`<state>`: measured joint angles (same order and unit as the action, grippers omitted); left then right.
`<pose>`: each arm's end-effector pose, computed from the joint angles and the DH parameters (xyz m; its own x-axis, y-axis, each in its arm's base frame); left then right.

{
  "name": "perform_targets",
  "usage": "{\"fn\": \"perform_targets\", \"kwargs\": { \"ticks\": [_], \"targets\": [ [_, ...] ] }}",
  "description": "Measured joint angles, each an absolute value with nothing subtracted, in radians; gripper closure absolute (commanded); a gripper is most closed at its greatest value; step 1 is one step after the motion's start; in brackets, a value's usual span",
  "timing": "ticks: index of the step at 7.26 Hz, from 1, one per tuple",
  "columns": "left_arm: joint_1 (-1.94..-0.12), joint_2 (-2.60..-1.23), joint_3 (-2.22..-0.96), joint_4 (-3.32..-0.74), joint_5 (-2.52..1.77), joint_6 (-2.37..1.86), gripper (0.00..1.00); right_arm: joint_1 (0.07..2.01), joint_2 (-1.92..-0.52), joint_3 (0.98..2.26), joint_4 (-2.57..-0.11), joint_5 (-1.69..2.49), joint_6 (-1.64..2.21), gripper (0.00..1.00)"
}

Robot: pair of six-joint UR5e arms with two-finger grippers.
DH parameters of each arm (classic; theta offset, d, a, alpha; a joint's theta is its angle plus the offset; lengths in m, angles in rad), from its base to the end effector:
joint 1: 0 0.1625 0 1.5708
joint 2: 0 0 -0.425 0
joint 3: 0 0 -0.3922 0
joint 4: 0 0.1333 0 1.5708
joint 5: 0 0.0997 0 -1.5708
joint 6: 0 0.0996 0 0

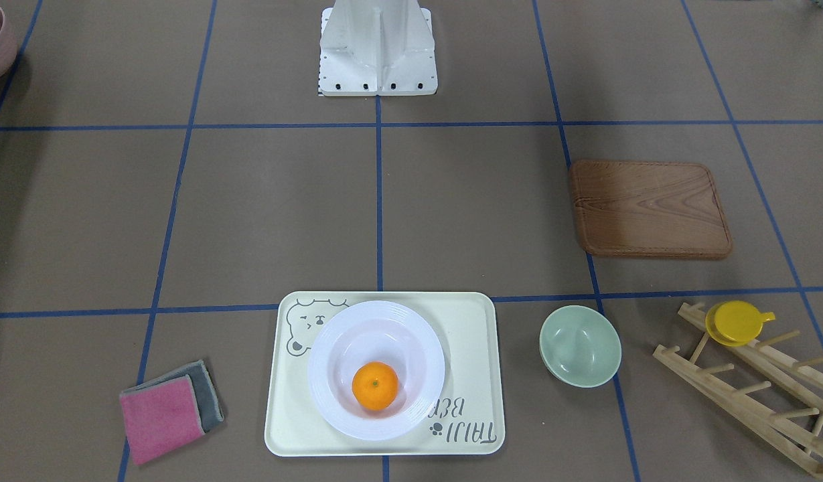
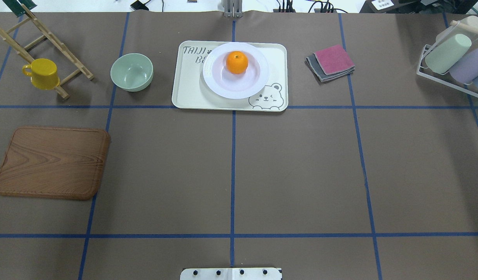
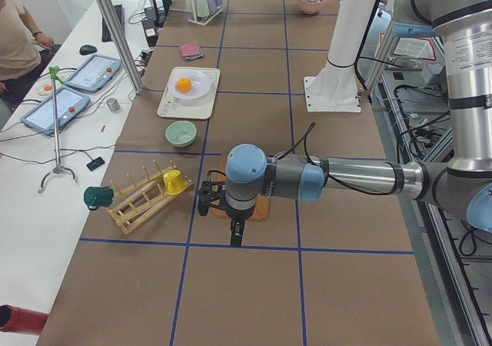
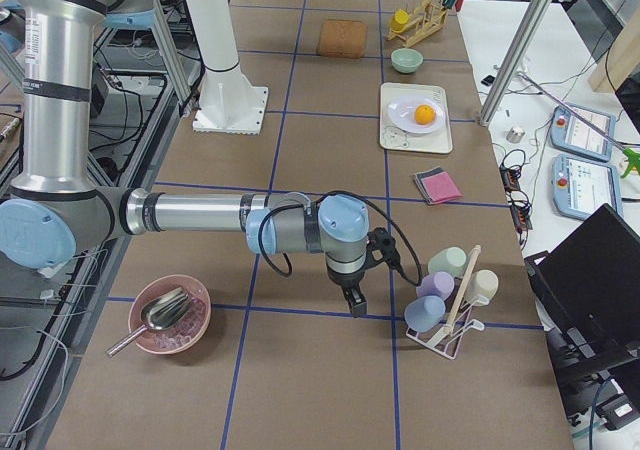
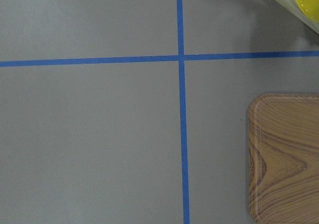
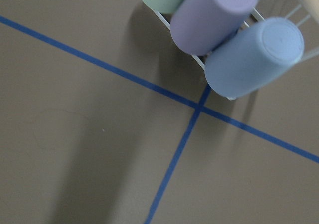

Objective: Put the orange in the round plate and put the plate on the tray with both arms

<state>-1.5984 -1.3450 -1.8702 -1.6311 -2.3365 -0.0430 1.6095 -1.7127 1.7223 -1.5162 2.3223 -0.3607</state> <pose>-0.0754 -0.4025 0.6057 0.7213 0.0299 -0.6919 0.0584 0.9929 0.1039 0.0821 -0.4334 0.6457 0.6983 -0.3664 0.6148 0.2222 0.9276 0.3005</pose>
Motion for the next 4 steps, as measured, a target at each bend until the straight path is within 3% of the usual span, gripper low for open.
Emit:
{"fn": "perform_targets", "kwargs": {
  "ticks": [4],
  "targets": [
    [-1.597, -1.34, -1.871, -1.626, -2.338, -0.044, 0.0, 1.621, -1.734, 1.72, -1.559, 2.322, -0.363, 0.0]
  ]
}}
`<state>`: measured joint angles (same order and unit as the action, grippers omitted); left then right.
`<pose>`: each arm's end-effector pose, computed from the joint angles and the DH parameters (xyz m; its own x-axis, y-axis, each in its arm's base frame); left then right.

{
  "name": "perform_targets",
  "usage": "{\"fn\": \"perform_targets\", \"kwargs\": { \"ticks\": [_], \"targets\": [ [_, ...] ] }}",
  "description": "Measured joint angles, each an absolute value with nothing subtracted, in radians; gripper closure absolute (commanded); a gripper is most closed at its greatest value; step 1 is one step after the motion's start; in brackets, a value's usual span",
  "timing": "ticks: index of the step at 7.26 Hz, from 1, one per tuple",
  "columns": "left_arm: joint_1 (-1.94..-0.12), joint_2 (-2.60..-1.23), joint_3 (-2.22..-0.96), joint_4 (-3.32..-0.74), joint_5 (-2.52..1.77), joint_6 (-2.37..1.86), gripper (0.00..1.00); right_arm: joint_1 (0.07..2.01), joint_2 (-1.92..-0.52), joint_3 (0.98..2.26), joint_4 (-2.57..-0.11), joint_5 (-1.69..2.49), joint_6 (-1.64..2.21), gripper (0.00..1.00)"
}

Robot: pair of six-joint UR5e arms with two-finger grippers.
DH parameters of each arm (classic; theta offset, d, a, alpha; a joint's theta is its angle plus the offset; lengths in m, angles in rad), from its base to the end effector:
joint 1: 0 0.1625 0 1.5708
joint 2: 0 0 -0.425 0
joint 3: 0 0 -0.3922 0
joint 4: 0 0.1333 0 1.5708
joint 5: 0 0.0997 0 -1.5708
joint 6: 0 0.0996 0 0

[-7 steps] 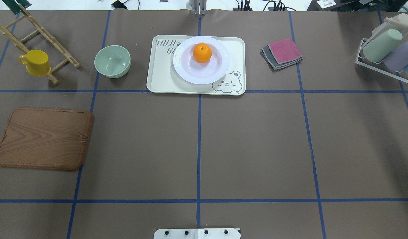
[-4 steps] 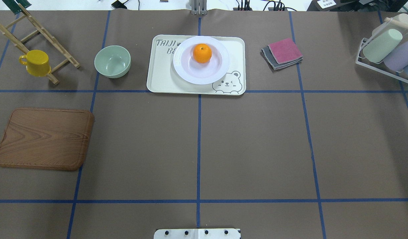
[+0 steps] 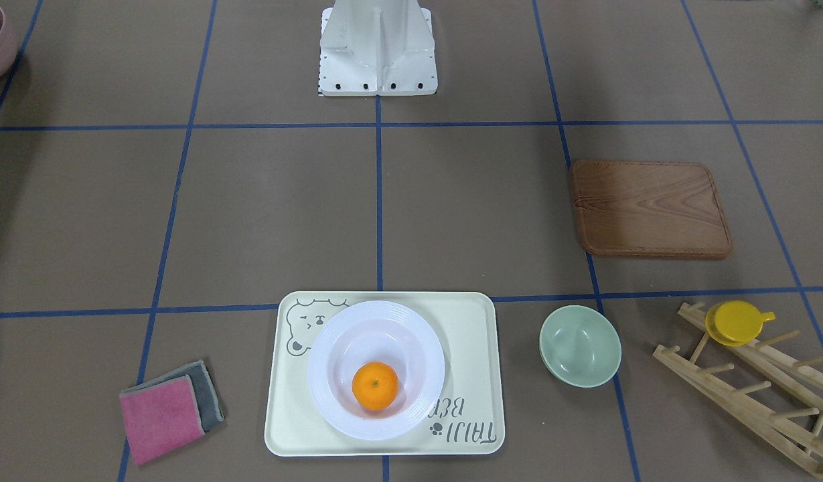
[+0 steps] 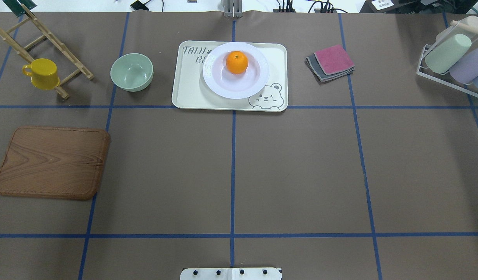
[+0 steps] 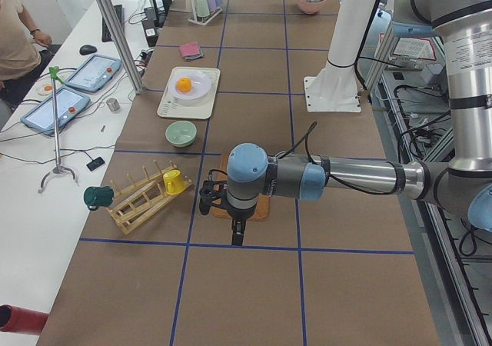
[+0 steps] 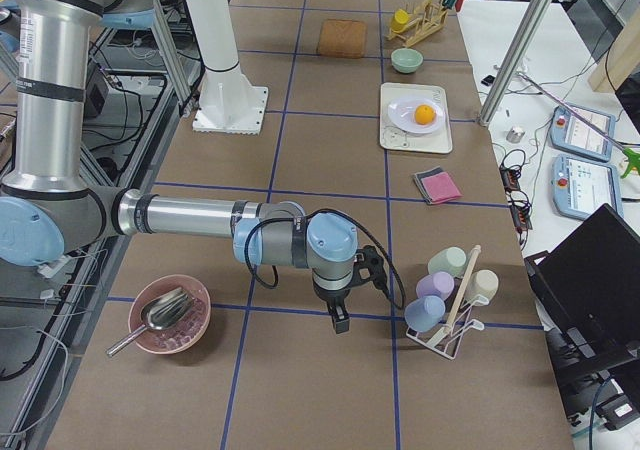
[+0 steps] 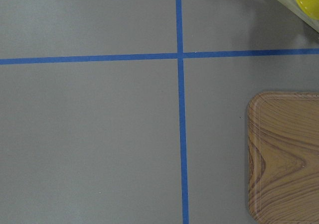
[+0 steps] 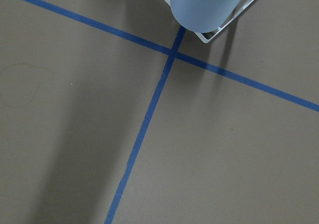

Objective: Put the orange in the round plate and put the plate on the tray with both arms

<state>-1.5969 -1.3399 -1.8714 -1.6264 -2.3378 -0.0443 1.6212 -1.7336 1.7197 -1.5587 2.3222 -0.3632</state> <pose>-0.0746 -0.4001 0.6076 0.7202 0.0239 -0.6934 0.0578 0.9939 0.0944 0.0865 -0.4190 0.6603 0.7000 -0.3193 0.6388 0.2122 0.9471 0.2408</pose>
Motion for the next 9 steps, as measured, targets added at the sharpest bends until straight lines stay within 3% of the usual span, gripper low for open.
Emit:
{"fn": "perform_targets", "kwargs": {
  "ticks": [9],
  "targets": [
    [-1.597, -1.312, -1.884, -1.632, -2.336, -0.044, 0.0, 1.621, -1.738, 1.72, -1.56, 2.326, -0.363, 0.0]
  ]
}}
